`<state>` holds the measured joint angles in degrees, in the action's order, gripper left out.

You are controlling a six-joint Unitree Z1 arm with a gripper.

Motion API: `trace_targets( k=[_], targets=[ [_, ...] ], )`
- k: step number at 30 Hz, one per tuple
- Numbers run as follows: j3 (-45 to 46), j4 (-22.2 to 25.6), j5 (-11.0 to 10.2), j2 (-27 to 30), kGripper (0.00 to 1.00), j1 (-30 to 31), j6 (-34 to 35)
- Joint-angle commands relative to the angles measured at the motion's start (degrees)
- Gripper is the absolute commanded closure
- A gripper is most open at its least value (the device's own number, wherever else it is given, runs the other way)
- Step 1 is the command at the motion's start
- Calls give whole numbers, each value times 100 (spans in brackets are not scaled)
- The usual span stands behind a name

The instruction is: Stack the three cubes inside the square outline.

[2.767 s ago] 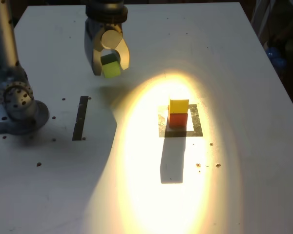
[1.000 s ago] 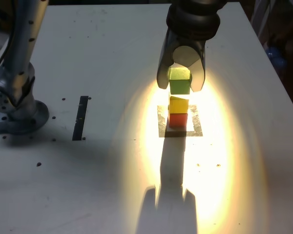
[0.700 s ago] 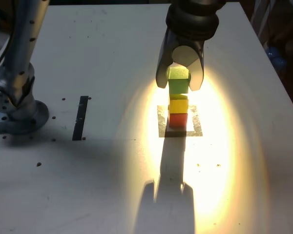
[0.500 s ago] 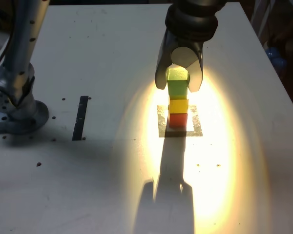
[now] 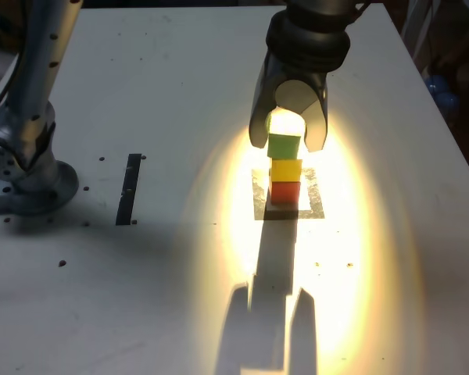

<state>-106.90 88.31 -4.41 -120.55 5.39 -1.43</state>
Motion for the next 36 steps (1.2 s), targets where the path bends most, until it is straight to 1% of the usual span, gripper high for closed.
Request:
trace_targets(
  k=[1,9,13,17,20,24,27,29,32,36],
  targets=[
    [-5,7,11,-34,20,-16,-13],
    [15,8,23,3,14,-20,-10],
    [32,54,-6,189,11,-20,-7],
    [170,156,-13,684,9,-20,12],
    [426,251,15,1244,8,-30,68],
    [1046,298,73,2117,8,-144,283],
    [1676,230,48,2634,8,-302,485],
    [2150,126,-12,2840,8,-382,568],
    [2870,-162,-121,2979,8,-423,573],
    [3926,-801,-78,3118,8,-427,500]
  ],
)
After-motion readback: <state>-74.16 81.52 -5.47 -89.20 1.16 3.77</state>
